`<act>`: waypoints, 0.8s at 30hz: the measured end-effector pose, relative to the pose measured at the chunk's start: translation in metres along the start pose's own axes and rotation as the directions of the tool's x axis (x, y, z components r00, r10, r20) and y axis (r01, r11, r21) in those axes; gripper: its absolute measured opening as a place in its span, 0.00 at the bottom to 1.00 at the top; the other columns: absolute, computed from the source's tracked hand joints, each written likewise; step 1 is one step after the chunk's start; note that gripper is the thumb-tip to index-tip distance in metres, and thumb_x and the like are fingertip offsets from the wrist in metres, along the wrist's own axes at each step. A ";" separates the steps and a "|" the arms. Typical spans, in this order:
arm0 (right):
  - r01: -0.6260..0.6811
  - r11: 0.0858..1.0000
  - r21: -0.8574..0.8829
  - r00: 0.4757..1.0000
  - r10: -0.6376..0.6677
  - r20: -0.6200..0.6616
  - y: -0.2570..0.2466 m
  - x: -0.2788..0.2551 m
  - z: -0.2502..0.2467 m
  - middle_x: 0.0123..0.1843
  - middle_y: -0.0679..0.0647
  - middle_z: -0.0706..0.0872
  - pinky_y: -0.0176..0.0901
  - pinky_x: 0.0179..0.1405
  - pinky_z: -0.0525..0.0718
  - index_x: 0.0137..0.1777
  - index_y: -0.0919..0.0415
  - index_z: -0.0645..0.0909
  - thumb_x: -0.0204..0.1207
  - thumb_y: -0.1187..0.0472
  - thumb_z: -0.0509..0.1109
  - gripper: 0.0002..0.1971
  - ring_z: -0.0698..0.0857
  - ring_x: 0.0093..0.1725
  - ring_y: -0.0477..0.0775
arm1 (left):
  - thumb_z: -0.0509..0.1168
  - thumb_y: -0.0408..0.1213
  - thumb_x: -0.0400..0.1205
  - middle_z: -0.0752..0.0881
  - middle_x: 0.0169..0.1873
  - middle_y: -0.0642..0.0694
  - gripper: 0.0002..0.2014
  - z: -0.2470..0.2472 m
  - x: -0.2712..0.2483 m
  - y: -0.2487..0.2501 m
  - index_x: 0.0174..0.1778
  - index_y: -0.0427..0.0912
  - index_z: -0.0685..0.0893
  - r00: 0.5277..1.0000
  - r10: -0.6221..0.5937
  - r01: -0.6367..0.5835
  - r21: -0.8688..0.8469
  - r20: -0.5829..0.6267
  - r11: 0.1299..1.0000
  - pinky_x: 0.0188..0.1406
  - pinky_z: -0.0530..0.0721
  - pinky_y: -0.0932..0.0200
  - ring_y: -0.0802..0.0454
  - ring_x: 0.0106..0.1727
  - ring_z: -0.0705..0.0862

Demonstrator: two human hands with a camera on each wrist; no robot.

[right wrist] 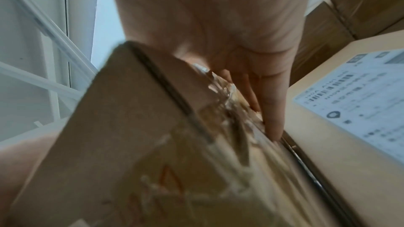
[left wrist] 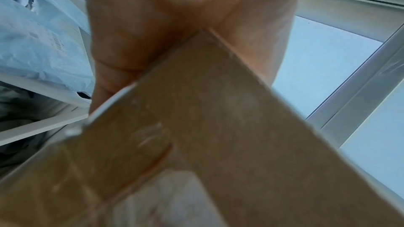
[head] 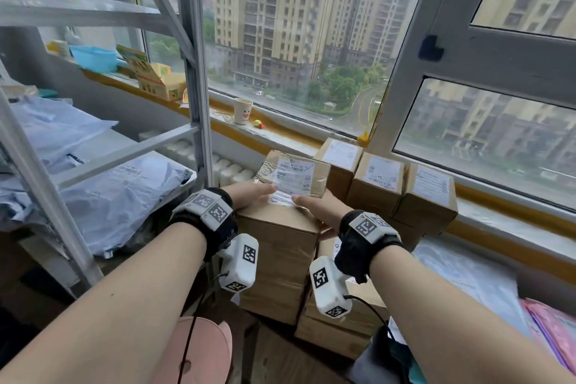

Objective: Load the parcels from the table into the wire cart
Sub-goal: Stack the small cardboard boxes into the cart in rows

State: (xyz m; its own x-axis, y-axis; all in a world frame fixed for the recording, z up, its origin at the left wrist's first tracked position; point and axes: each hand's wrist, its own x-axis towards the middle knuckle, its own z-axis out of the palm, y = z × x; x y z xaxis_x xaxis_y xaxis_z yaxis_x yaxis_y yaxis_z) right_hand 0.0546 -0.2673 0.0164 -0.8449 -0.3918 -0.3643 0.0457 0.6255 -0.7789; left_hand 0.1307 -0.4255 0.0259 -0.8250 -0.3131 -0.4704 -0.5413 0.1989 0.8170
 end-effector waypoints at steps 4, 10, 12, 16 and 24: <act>0.028 1.000 0.012 1.000 -0.028 -0.013 -0.008 -0.012 -0.001 0.72 0.53 0.76 0.45 0.38 0.84 0.80 0.52 0.57 0.65 0.40 0.77 0.47 0.79 0.66 0.58 | 0.63 0.54 0.82 0.82 0.64 0.35 0.27 -0.007 -0.010 0.003 0.70 0.37 0.77 0.998 0.019 -0.018 0.012 -0.064 1.000 0.67 0.77 0.51 0.38 0.64 0.82; 0.135 0.990 0.036 0.990 -0.132 -0.058 -0.021 -0.028 0.001 0.73 0.53 0.77 0.51 0.68 0.76 0.81 0.55 0.55 0.55 0.40 0.80 0.56 0.78 0.69 0.56 | 0.68 0.70 0.51 0.83 0.64 0.43 0.53 -0.017 -0.021 0.001 0.71 0.43 0.78 0.976 0.158 -0.141 0.119 -0.148 0.983 0.69 0.78 0.47 0.44 0.62 0.83; 0.182 0.982 0.054 0.981 -0.177 -0.080 -0.022 -0.030 0.000 0.71 0.54 0.79 0.54 0.71 0.76 0.80 0.54 0.56 0.43 0.39 0.79 0.62 0.80 0.67 0.55 | 0.68 0.71 0.50 0.85 0.62 0.44 0.52 -0.018 -0.023 -0.002 0.69 0.43 0.80 0.965 0.213 -0.192 0.144 -0.153 0.971 0.68 0.78 0.48 0.45 0.61 0.84; 0.216 0.973 0.080 0.971 -0.206 -0.118 -0.024 -0.054 -0.007 0.70 0.57 0.79 0.47 0.63 0.80 0.80 0.57 0.55 0.65 0.52 0.79 0.47 0.79 0.67 0.57 | 0.67 0.74 0.50 0.85 0.62 0.42 0.55 -0.012 -0.041 0.000 0.69 0.40 0.79 0.943 0.281 -0.250 0.180 -0.177 0.951 0.68 0.79 0.46 0.44 0.62 0.84; 0.244 0.960 0.140 0.957 -0.215 -0.195 -0.006 -0.100 -0.026 0.69 0.58 0.77 0.29 0.25 0.77 0.75 0.59 0.60 0.77 0.63 0.71 0.31 0.78 0.66 0.57 | 0.65 0.54 0.80 0.86 0.59 0.39 0.25 0.022 -0.089 0.009 0.64 0.37 0.82 0.913 0.380 -0.358 0.152 -0.147 0.921 0.68 0.78 0.45 0.42 0.61 0.83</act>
State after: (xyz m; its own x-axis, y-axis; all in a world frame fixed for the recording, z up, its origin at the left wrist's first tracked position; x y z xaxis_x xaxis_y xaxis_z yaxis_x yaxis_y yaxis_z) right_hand 0.1251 -0.2144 0.0712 -0.9223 -0.3778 -0.0815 -0.0878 0.4103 -0.9077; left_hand 0.1957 -0.3754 0.0675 -0.9352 -0.3470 -0.0704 -0.2276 0.4367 0.8703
